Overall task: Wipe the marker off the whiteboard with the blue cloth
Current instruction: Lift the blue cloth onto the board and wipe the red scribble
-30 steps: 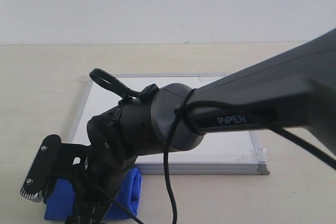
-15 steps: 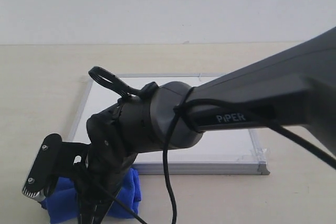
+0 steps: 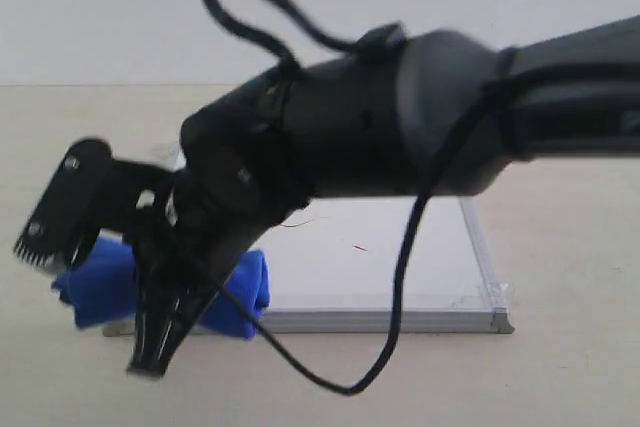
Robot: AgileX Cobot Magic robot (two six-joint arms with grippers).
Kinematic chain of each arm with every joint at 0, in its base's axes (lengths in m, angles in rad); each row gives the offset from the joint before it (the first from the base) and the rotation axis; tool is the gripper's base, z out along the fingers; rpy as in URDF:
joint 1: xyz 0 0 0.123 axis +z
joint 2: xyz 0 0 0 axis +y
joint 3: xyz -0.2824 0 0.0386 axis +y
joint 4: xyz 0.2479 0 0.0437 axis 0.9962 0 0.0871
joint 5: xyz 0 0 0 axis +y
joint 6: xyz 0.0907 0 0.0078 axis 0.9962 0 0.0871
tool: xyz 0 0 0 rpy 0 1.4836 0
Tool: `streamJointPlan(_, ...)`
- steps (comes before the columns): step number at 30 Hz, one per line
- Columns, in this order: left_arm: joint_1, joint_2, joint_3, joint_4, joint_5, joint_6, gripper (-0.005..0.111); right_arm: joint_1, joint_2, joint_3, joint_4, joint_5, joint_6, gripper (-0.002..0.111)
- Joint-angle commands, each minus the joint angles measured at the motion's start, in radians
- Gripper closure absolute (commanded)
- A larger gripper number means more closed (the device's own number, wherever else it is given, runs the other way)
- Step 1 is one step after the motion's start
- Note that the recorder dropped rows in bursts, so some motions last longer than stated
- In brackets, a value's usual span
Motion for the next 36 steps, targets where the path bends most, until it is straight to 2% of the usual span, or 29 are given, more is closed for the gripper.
streamJointPlan(1, -0.001, -0.003, -0.003, -0.006, -0.005, 0.006, 0.102, -0.132, -0.068, -0.002, -0.206, -0.007, 0.259, 0.108)
streamJointPlan(6, -0.001, -0.003, -0.003, -0.006, -0.005, 0.006, 0.102, -0.324, -0.031, -0.002, -0.220, -0.026, 0.445, 0.108)
streamJointPlan(11, -0.001, -0.003, -0.003, -0.006, -0.005, 0.006, 0.102, -0.402, 0.063, -0.002, -0.220, -0.028, 0.490, 0.108)
streamJointPlan(17, -0.001, -0.003, -0.003, -0.006, -0.005, 0.006, 0.102, -0.402, 0.172, -0.010, -0.220, -0.107, 0.501, 0.108)
streamJointPlan(24, -0.001, -0.003, -0.003, -0.006, -0.005, 0.006, 0.102, -0.398, 0.284, -0.125, -0.166, -0.026, 0.501, 0.108)
streamJointPlan(29, -0.001, -0.003, -0.003, -0.006, -0.005, 0.006, 0.102, -0.359, 0.336, -0.167, -0.138, 0.003, 0.475, 0.108)
streamJointPlan(36, -0.001, -0.003, -0.003, -0.006, -0.005, 0.006, 0.102, -0.250, 0.349, -0.226, 0.181, 0.064, 0.206, 0.108)
